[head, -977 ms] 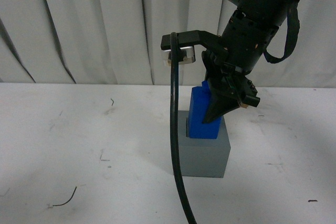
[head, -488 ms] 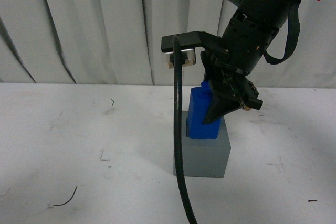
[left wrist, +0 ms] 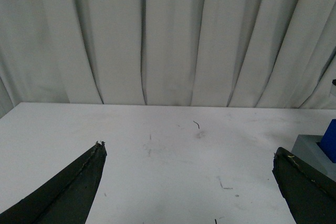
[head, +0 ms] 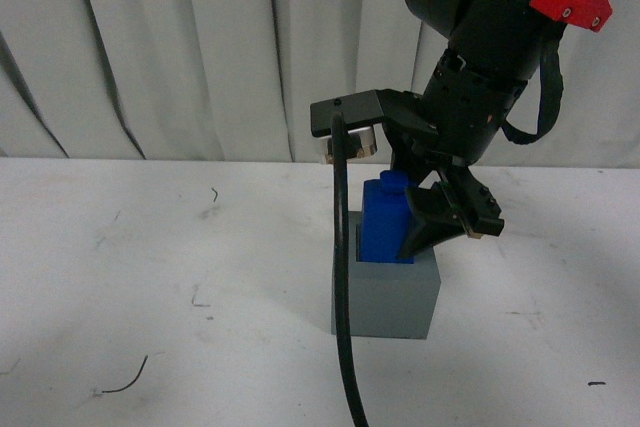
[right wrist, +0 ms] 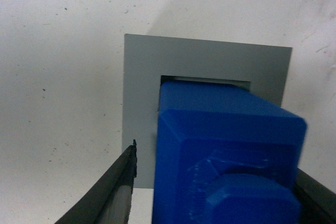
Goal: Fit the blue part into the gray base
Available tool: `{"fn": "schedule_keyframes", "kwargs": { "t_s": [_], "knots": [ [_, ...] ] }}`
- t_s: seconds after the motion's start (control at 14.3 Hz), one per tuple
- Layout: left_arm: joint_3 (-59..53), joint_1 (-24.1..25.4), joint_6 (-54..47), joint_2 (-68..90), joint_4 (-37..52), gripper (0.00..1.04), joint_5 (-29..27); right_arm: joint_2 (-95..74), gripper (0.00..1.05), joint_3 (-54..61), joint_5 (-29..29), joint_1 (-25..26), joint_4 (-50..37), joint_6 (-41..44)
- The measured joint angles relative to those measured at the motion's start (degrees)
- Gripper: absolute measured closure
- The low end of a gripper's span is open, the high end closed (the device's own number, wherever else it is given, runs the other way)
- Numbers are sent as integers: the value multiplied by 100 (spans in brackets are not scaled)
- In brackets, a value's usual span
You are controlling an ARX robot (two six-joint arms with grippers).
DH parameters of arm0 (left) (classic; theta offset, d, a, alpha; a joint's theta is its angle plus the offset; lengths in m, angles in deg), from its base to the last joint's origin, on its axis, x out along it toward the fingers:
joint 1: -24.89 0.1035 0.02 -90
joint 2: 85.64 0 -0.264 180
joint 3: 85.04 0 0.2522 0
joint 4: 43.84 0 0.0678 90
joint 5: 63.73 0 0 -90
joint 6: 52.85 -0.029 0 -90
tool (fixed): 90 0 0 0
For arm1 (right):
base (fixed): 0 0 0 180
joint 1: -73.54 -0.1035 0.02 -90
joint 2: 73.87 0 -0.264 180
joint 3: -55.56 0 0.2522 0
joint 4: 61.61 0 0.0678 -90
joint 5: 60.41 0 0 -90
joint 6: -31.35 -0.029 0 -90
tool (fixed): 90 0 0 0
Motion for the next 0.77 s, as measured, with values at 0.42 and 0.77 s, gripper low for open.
{"fn": "schedule_keyframes", "kwargs": {
  "t_s": [0.42, 0.77],
  "knots": [
    [0, 0, 0, 0, 0, 7, 0, 944, 6, 765, -570, 140, -761, -125],
    [0, 0, 0, 0, 0, 7, 0, 2485, 6, 2828, -1235, 1025, -3788, -686]
  ]
}}
